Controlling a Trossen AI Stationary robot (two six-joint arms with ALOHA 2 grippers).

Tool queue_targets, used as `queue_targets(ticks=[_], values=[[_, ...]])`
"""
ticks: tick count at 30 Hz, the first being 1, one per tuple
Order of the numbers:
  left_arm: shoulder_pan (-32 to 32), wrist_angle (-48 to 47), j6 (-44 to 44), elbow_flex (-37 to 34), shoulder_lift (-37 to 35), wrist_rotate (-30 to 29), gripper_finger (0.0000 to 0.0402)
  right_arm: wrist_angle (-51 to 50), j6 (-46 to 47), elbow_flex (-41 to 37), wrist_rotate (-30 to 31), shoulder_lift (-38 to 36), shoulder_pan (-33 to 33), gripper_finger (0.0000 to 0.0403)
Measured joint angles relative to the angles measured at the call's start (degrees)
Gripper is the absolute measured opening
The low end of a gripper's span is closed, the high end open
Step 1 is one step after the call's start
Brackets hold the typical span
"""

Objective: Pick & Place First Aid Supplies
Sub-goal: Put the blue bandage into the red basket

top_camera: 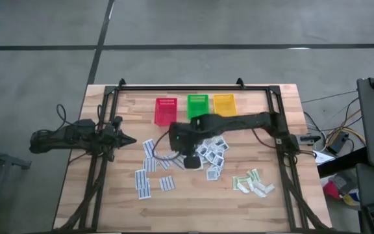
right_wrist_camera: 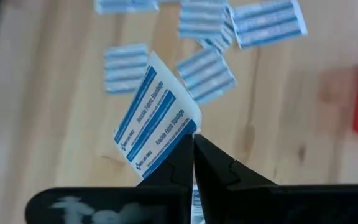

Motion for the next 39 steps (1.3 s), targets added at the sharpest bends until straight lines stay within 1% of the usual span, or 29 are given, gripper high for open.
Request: queue_targets(ticks=[7,12,13,15,22,24,25,27,30,32,33,35,39], values=[[0.0,0.0,0.0,0.0,0.0,0.0,0.0000,5.0,-0.1,0.0,-14.7,-1.6,-4.1,0.0008],[0.0,0.0,-0.1,0.0,0.0,0.0,0.0000,11.0,0.7,0.0,-27.9,-1.4,-6.7,0.0008],[0.0,0.0,-0.1,0.0,0.0,0.0,0.0000,12.1,1.5,0.0,-29.6,-1.4,-7.1,0.0008],[0.0,0.0,-0.1,0.0,0.0,0.0,0.0000,14.6,2.7,-0.1,-31.2,-1.1,-7.8,0.0008],[0.0,0.0,-0.1,0.0,0.0,0.0,0.0000,14.9,2.0,-0.2,-31.1,-0.9,-9.6,0.0008],[0.0,0.0,-0.1,0.0,0.0,0.0,0.0000,15.0,1.1,-0.2,-28.1,-0.9,-10.0,0.0008],[0.0,0.0,-0.1,0.0,0.0,0.0,0.0000,14.9,0.5,-0.2,-24.8,-0.9,-10.2,0.0008],[0.0,0.0,-0.1,0.0,0.0,0.0,0.0000,15.0,-1.4,-0.2,-15.1,-0.9,-10.5,0.0008],[0.0,0.0,-0.1,0.0,0.0,0.0,0.0000,15.5,-5.5,-0.2,1.2,-0.9,-11.3,0.0008],[0.0,0.0,-0.1,0.0,0.0,0.0,0.0000,17.3,-7.4,-0.2,8.9,-0.8,-12.1,0.0008],[0.0,0.0,-0.1,0.0,0.0,0.0,0.0000,18.6,-8.4,-0.2,11.4,-0.7,-12.6,0.0008],[0.0,0.0,-0.1,0.0,0.0,-0.1,0.0000,21.5,-10.0,-0.2,14.0,-0.7,-14.0,0.0008],[0.0,0.0,-0.1,0.0,0.0,-0.1,0.0000,26.2,-10.7,-0.1,14.4,-0.1,-17.3,0.0008]])
